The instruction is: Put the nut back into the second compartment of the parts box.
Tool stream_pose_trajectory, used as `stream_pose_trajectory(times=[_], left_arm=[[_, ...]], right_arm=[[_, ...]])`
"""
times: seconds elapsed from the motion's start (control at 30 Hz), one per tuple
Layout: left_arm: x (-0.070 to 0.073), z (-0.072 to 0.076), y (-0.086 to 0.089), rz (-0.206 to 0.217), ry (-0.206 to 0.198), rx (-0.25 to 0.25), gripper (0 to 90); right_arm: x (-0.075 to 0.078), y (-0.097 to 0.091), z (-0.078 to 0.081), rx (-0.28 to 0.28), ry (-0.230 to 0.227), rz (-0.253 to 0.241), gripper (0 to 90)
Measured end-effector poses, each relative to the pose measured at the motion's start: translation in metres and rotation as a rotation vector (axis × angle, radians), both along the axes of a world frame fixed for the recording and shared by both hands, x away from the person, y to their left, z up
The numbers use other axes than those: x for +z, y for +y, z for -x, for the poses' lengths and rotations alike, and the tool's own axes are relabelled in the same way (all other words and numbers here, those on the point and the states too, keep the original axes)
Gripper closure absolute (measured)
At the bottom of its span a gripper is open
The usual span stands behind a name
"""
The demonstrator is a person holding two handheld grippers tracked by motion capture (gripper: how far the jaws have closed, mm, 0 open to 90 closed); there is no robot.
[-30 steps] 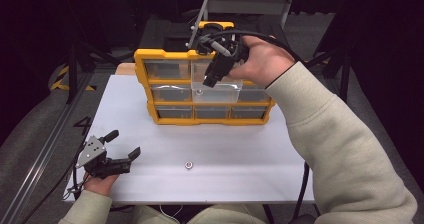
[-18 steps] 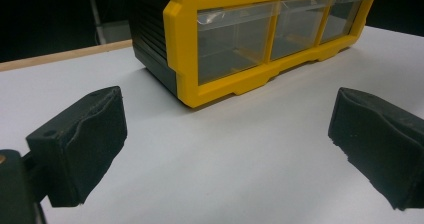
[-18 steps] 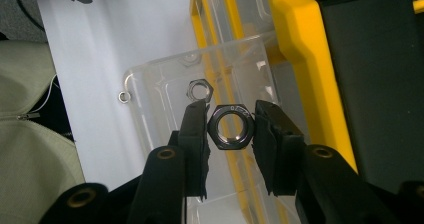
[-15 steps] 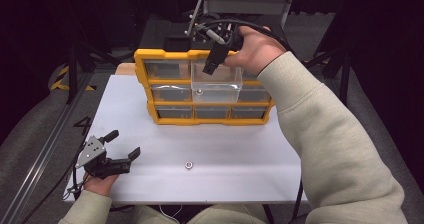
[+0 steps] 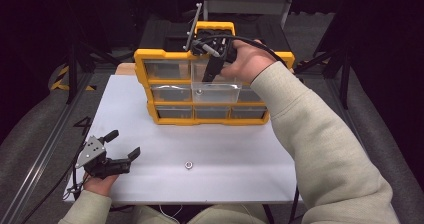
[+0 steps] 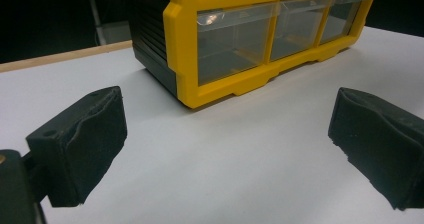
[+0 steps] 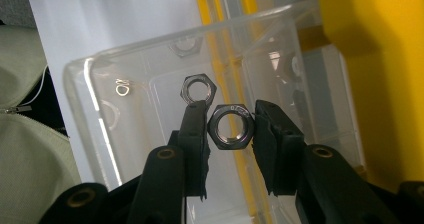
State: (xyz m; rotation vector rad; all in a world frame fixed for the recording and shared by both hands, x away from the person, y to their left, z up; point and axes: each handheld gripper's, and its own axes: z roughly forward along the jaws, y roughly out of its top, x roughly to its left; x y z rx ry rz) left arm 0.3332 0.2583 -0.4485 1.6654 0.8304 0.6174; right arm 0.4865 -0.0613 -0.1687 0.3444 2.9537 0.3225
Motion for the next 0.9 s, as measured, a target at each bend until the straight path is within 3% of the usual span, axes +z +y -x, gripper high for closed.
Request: stream_pose_trajectory(times=[0.3,0.6,0.77,0.9], left_arm=[[0.000,0.000,0.000,0.001,0.000,-0.002,3.0],[0.000,0.000,0.000,-0.001,0.001,-0.003,3.0],[-0.001,0.000,0.000,0.006,0.006,-0.003,3.0],[-0.001,-0.001,0.000,0.007,0.006,-0.005,3.0]], right_arm=[[-0.014,0.000,-0.005,0.001,0.037,0.009,67.1],[-0.014,0.000,-0.007,0.012,0.072,0.003,66.8],[-0.011,-0.001,-0.005,0.016,0.060,-0.012,62.7],[-0.001,-0.007,0.003,0.011,0.019,-0.033,59.5]])
